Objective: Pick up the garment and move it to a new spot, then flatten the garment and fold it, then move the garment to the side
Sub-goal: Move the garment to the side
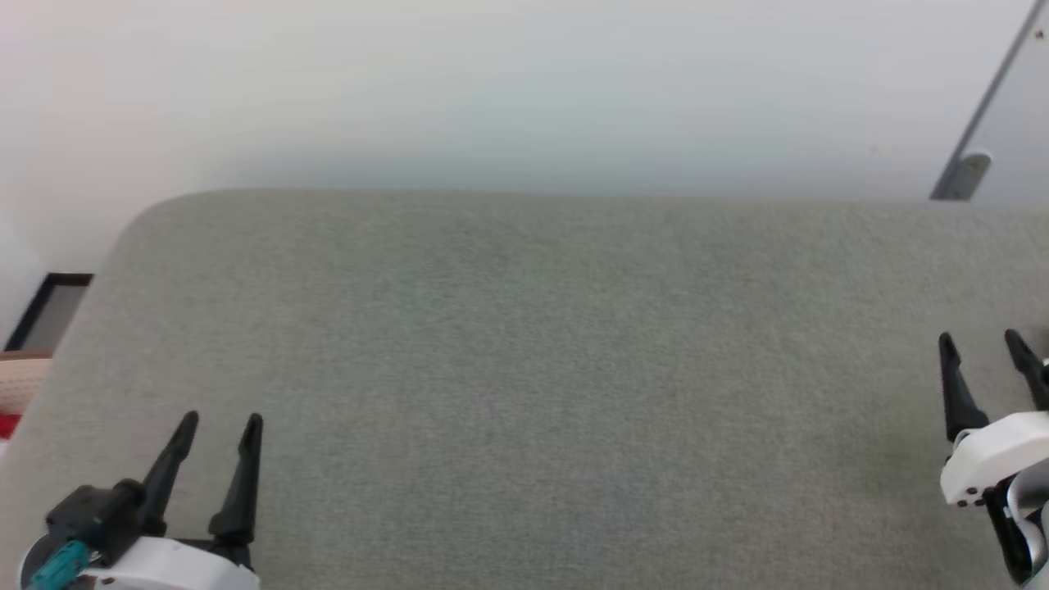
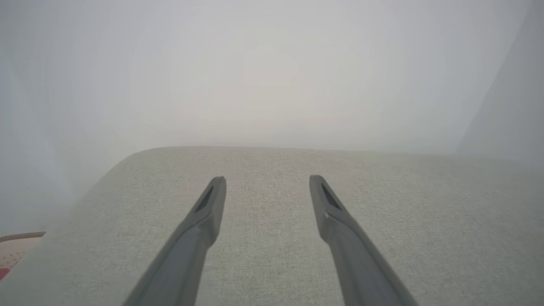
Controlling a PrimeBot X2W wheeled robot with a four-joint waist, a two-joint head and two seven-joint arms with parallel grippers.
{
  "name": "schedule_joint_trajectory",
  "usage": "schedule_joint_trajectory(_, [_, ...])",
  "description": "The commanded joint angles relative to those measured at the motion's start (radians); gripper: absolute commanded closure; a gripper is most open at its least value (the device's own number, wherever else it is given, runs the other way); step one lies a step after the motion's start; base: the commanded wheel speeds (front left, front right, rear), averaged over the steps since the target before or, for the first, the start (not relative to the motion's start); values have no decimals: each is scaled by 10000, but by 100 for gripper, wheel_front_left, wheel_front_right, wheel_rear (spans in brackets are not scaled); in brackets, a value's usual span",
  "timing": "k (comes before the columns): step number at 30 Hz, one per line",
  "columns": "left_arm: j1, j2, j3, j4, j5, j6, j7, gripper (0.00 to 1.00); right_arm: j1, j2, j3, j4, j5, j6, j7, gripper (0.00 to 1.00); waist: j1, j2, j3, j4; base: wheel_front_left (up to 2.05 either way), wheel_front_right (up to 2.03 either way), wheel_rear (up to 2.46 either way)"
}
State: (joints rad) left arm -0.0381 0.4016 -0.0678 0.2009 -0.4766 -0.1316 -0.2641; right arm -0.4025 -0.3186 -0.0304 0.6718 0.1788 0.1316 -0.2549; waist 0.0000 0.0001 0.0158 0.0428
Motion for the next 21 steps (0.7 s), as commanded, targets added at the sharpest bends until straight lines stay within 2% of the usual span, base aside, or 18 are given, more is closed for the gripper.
schedule_joint_trajectory(1, [141,20,96,-17,93,20,10,0,207,60,32,-150,54,-21,-38,0,0,-1,-435,446,0,0,0])
schedule_joint_trajectory(11, [624,54,737,2,422,20,10,0,1433,647,-31,-1086,65,-21,-100,0,0,-1,-769,783,0,0,0])
schedule_joint_trajectory(21, [972,110,841,165,314,20,10,0,2399,1223,33,-1847,-131,-21,-107,0,0,-1,-964,701,0,0,0])
